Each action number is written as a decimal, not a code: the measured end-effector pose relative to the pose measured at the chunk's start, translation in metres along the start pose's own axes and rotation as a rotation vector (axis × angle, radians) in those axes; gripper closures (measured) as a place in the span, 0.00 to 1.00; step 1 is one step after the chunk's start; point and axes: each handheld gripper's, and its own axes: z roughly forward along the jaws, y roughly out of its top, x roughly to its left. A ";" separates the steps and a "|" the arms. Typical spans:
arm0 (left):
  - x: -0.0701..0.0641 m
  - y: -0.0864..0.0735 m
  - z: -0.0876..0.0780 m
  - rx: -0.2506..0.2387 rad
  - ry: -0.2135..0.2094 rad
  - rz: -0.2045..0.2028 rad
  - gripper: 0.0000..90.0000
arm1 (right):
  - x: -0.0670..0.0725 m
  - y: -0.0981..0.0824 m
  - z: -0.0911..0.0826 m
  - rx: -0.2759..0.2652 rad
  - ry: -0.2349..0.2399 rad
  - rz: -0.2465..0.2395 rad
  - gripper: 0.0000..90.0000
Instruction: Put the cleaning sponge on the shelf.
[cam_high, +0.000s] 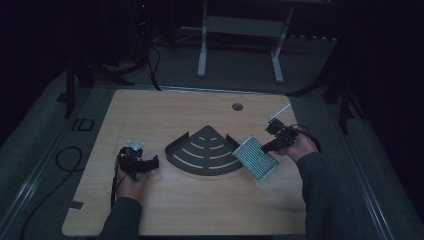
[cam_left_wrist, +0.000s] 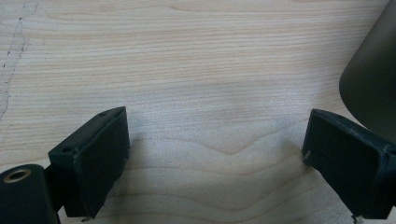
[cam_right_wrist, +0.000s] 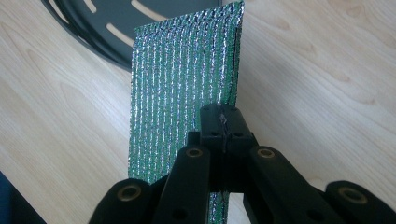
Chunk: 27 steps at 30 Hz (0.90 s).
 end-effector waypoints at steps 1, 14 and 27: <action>0.000 0.000 0.000 0.000 0.000 0.000 0.09 | 0.000 0.002 0.000 0.000 -0.001 -0.002 0.99; -0.001 0.000 0.000 -0.003 -0.002 -0.001 0.09 | -0.002 0.017 0.009 -0.033 0.001 0.009 0.99; -0.001 0.000 0.000 -0.003 -0.002 0.000 0.09 | -0.001 0.031 0.016 -0.021 -0.004 -0.005 0.99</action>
